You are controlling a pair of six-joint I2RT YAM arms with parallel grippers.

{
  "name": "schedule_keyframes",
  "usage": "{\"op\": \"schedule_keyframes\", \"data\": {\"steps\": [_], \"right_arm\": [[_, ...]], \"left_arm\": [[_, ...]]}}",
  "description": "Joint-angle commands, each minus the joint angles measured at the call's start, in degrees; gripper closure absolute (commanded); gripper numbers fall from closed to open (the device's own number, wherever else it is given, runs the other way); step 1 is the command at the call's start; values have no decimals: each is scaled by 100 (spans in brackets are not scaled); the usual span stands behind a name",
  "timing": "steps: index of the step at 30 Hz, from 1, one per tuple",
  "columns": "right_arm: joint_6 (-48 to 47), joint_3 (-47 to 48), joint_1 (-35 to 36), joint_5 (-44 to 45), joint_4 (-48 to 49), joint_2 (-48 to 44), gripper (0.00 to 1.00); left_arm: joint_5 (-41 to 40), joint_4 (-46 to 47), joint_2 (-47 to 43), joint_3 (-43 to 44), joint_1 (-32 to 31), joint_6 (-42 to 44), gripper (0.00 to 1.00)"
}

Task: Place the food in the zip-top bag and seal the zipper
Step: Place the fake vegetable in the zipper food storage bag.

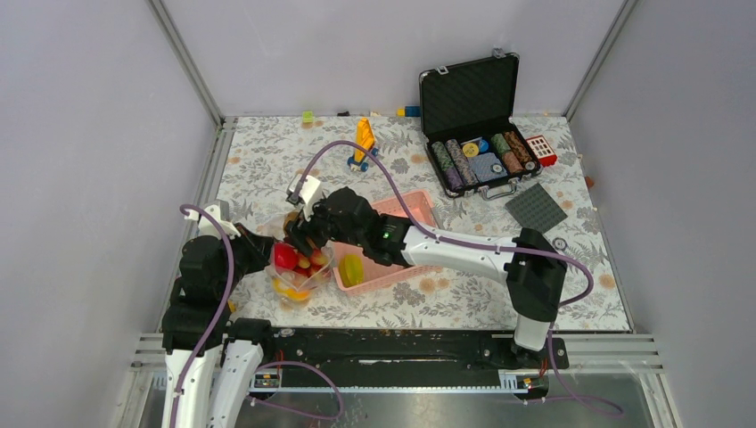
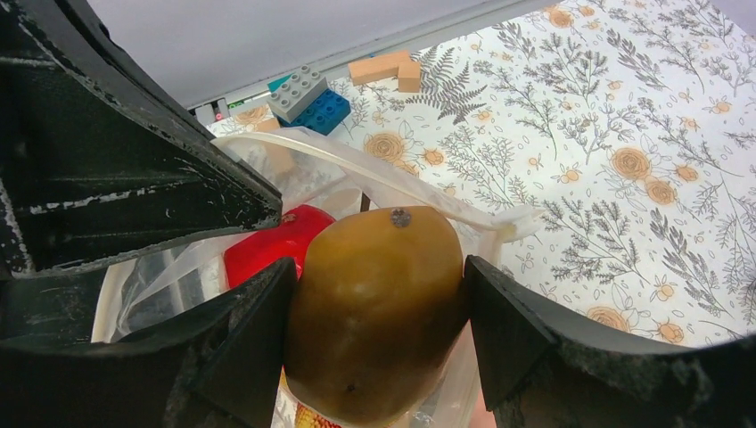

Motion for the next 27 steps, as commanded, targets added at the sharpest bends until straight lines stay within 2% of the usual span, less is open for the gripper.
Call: {"op": "schedule_keyframes", "data": {"steps": [1,3,5,6,16,22,24,27], "right_arm": [[58,425,129,265,-86,83,25],[-34,480,175,257,-189,116,16],[-98,503,233,305,-251,109,2],[-118,512,242,299,-278,98,1],[-71,522,280,452,-649,-212,0],[141,60,281,646,-870,-938,0],[471,-88,252,927,-1182,-1276,0],[896,-239,163,1356,-2148,-1720,0]], "left_arm": [[99,363,-18,5,130,35,100],[83,363,-34,5,127,35,100],[74,364,-38,5,134,35,100],[86,368,-39,5,136,35,100],[88,364,-51,-4,148,22,100],[66,364,-72,-1,144,26,100],[69,363,-79,-8,144,27,100],[80,364,-101,-1,144,26,100]]}}
